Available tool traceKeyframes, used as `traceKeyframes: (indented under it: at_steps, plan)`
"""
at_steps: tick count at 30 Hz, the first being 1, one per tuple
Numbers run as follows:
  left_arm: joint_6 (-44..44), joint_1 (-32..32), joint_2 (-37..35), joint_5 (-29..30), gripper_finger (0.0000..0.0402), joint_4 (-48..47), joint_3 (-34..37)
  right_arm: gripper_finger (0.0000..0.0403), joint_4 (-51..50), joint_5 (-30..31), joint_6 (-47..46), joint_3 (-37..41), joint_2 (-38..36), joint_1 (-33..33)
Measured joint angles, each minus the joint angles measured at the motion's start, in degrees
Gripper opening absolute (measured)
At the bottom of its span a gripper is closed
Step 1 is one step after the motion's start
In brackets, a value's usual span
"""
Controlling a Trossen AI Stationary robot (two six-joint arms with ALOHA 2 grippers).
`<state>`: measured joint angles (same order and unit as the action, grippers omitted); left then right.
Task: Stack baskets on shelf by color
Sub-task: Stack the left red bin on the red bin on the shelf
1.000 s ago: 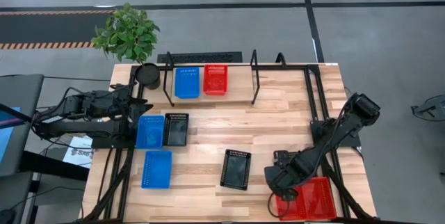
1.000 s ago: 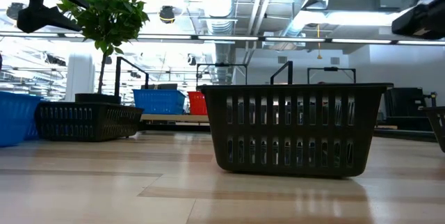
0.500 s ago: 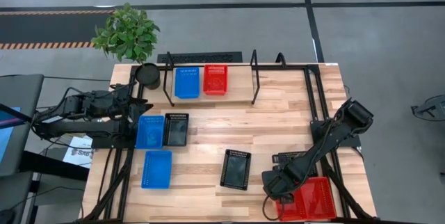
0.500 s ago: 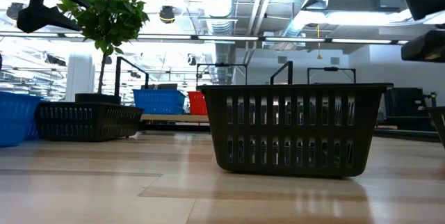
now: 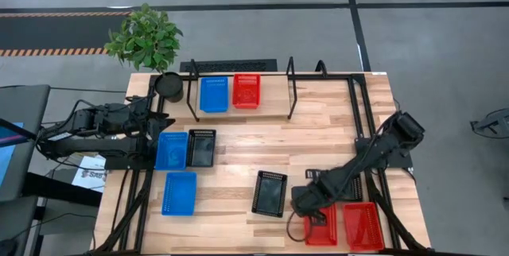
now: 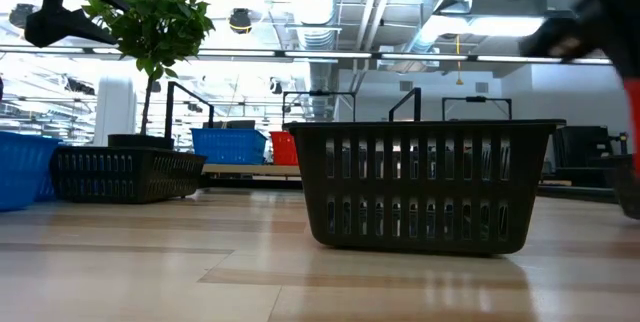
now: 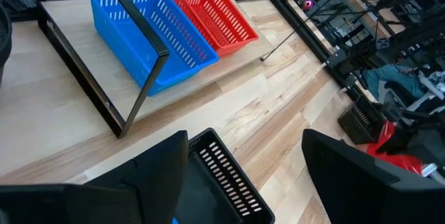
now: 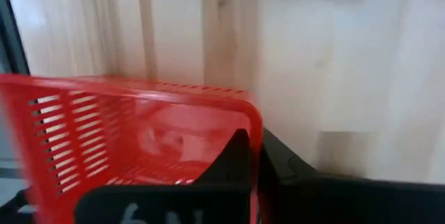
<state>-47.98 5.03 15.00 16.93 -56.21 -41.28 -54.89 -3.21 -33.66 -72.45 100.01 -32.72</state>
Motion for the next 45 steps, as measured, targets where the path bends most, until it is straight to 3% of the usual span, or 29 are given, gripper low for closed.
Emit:
traceKeyframes:
  at_steps: [10,14,21,29,37,45]
  plan:
    - [0.2,0.0,0.0,0.0,0.0269,0.0,0.0,0.0006,-17.4,-0.4,10.4,-13.3,-4.1,9.9]
    - [0.8,0.0,0.0,0.0,0.0269,0.0,0.0,0.0012,-17.2,2.8,17.6,-18.8,-5.0,17.6]
    - [0.8,0.0,0.0,0.0,0.0269,0.0,0.0,0.0006,-13.8,3.2,35.1,-27.9,-3.4,35.3]
    - [0.9,0.0,0.0,0.3,0.0269,0.0,0.0,0.0007,-8.6,-0.6,47.6,-40.7,4.0,54.8]
    - [0.8,0.0,0.0,0.4,0.0269,0.0,0.0,0.0011,-10.0,-7.4,57.0,-61.7,19.7,64.5]
    - [0.8,0.0,0.0,0.4,0.0269,0.0,0.0,0.0011,-5.2,-13.5,62.6,-61.4,24.3,69.5]
